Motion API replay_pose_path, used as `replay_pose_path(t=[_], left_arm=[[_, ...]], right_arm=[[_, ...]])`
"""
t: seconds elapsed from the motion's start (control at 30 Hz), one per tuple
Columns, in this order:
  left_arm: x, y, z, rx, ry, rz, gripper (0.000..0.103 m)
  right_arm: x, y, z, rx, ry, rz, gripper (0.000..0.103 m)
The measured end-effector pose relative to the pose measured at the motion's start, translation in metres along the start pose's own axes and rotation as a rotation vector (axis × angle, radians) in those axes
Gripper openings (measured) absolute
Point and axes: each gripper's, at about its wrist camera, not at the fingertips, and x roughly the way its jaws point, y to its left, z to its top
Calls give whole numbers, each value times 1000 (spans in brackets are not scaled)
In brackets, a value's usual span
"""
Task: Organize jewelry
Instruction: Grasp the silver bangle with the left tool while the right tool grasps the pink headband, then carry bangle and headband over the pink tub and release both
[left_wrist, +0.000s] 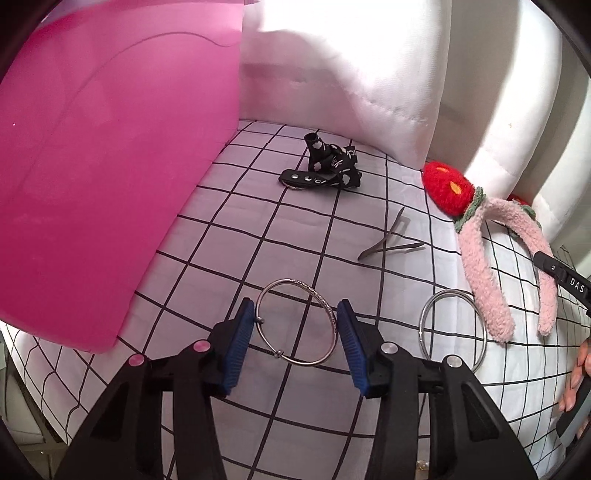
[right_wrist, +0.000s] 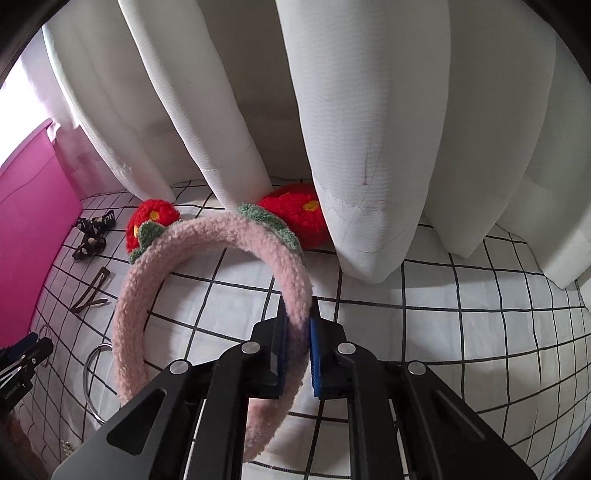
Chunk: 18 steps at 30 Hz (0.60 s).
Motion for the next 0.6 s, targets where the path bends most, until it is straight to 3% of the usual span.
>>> replay_pose_path(t=[0.6], left_arm=[[-64,0,24,14,-62,-72,45]], right_arm=[[-76,-15,16,62,-92,59,10]])
